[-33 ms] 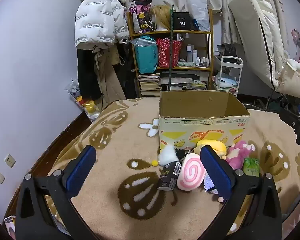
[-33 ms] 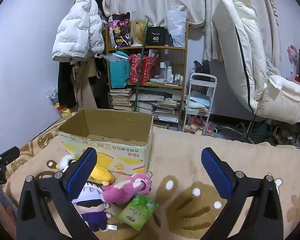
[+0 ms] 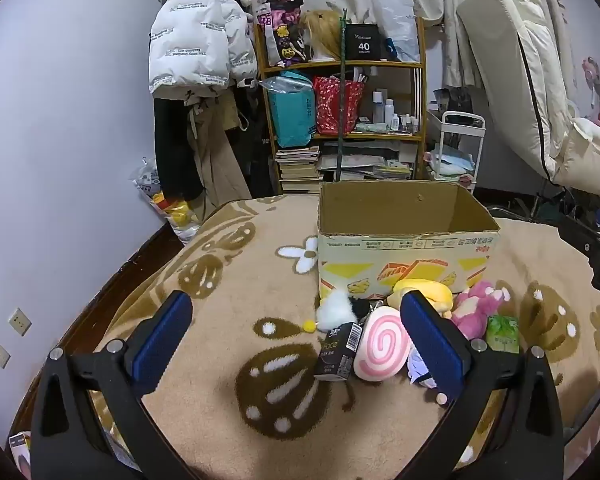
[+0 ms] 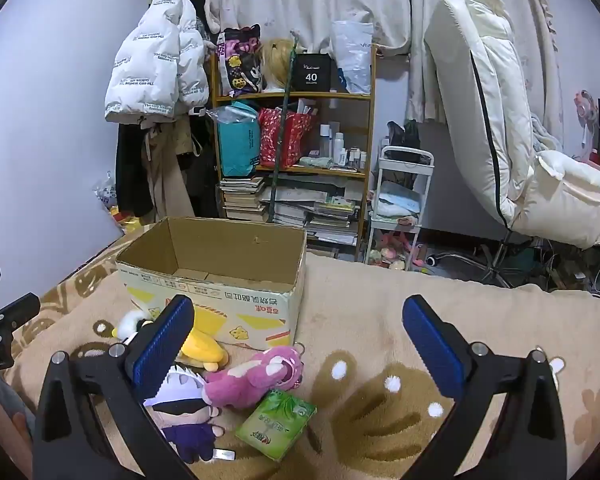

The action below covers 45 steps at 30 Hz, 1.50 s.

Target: Organize soft objects

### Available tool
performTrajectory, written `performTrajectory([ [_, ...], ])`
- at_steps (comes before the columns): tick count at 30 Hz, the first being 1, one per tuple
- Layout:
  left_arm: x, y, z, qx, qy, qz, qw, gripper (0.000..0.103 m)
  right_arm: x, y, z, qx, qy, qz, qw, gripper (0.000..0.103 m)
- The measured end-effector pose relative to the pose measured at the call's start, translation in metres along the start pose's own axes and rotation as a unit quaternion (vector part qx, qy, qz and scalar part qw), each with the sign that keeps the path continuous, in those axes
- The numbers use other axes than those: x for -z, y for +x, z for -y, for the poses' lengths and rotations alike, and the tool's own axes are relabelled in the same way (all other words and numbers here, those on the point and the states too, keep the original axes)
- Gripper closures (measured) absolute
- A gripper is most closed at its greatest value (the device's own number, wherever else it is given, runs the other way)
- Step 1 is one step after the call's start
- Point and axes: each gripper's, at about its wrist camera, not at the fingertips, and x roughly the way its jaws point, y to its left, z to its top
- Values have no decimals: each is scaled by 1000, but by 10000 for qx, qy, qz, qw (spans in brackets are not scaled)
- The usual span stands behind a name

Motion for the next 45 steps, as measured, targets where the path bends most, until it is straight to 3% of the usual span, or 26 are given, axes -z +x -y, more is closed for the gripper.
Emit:
performTrajectory([
  [45, 1, -3, -9, -31, -33, -1, 10000, 0, -4, -1, -4, -11, -71, 0, 10000, 0],
])
